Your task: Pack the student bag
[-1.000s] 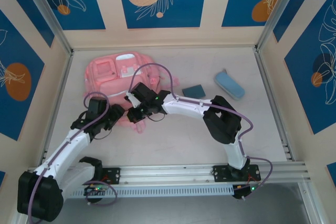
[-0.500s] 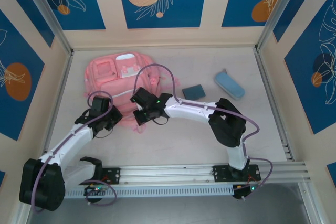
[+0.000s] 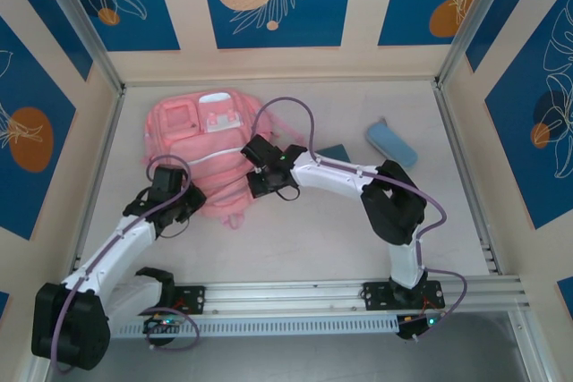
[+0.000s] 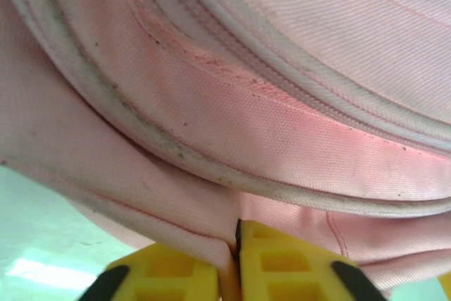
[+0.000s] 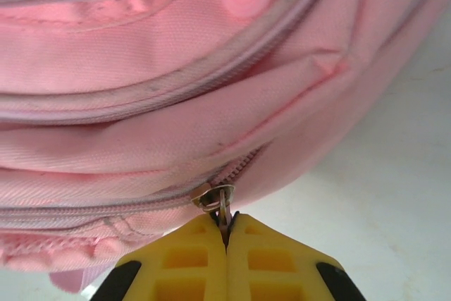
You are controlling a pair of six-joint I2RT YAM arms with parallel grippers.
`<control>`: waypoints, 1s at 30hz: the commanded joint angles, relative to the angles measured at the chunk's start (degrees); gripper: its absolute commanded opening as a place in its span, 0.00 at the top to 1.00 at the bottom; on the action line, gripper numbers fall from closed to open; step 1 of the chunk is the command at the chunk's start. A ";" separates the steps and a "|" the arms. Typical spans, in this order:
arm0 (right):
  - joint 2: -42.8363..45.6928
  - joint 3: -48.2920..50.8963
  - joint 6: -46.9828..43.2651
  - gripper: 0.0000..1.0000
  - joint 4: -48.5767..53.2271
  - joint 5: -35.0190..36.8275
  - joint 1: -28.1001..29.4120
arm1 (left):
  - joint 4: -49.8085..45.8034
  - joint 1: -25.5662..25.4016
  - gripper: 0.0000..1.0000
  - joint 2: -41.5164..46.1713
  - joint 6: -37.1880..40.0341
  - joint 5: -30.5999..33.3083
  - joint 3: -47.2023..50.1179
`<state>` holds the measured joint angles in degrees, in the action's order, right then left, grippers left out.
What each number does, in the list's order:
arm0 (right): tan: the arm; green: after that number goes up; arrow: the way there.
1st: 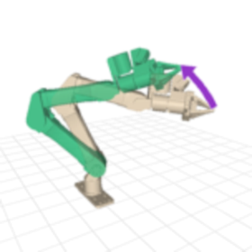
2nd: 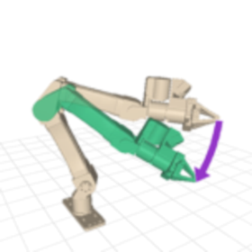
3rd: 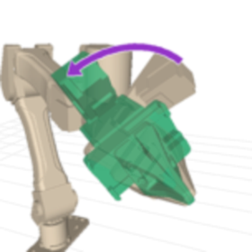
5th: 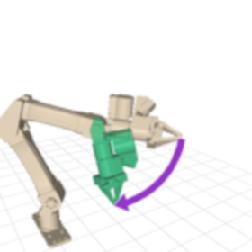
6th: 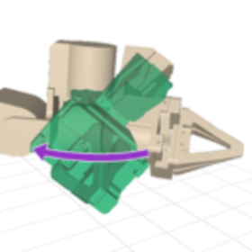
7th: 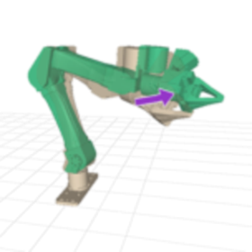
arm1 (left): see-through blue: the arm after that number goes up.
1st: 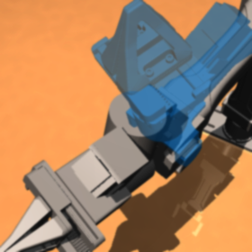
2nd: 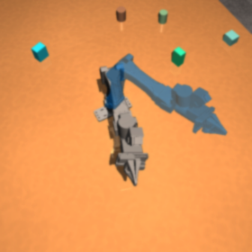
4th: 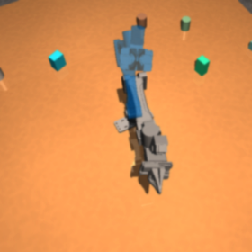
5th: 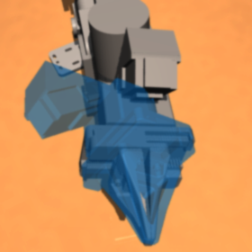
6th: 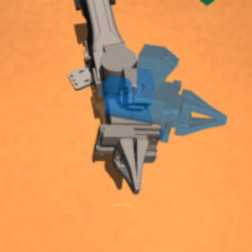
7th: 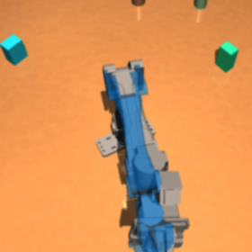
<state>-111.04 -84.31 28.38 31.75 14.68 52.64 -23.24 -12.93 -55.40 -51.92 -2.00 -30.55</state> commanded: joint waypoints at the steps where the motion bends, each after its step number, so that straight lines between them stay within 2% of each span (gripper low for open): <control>1: 0.49 -1.33 -4.26 1.00 -0.83 -8.80 1.93 | -7.67 1.67 0.76 2.84 2.50 6.23 -2.48; 6: -1.78 -5.65 -4.06 1.00 -6.43 -19.59 3.70 | -13.87 1.76 0.51 6.85 2.79 8.99 -4.98; 11: -5.56 -14.95 -2.86 1.00 -8.02 -25.42 4.63 | -16.22 1.77 0.40 9.34 1.64 8.75 -7.10; 16: -8.52 -19.11 -2.98 1.00 -7.23 -26.10 5.86 | -12.84 1.81 0.35 10.17 -1.15 5.52 -6.20; 25: -8.76 -16.60 -3.00 1.00 -6.96 -25.38 7.11 | -4.74 1.78 0.31 7.77 -7.48 -1.25 -1.51; 28: -8.69 -16.32 -2.80 1.00 -7.12 -24.79 7.51 | -3.80 1.82 0.34 7.67 -8.80 -1.81 0.76; 30: -8.41 -15.83 -2.89 1.00 -6.75 -23.90 7.60 | -3.69 1.84 0.42 7.67 -8.94 -0.84 2.06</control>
<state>-120.20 -100.01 25.89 29.28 -7.29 58.94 -29.06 -11.35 -47.44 -58.28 1.69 -30.41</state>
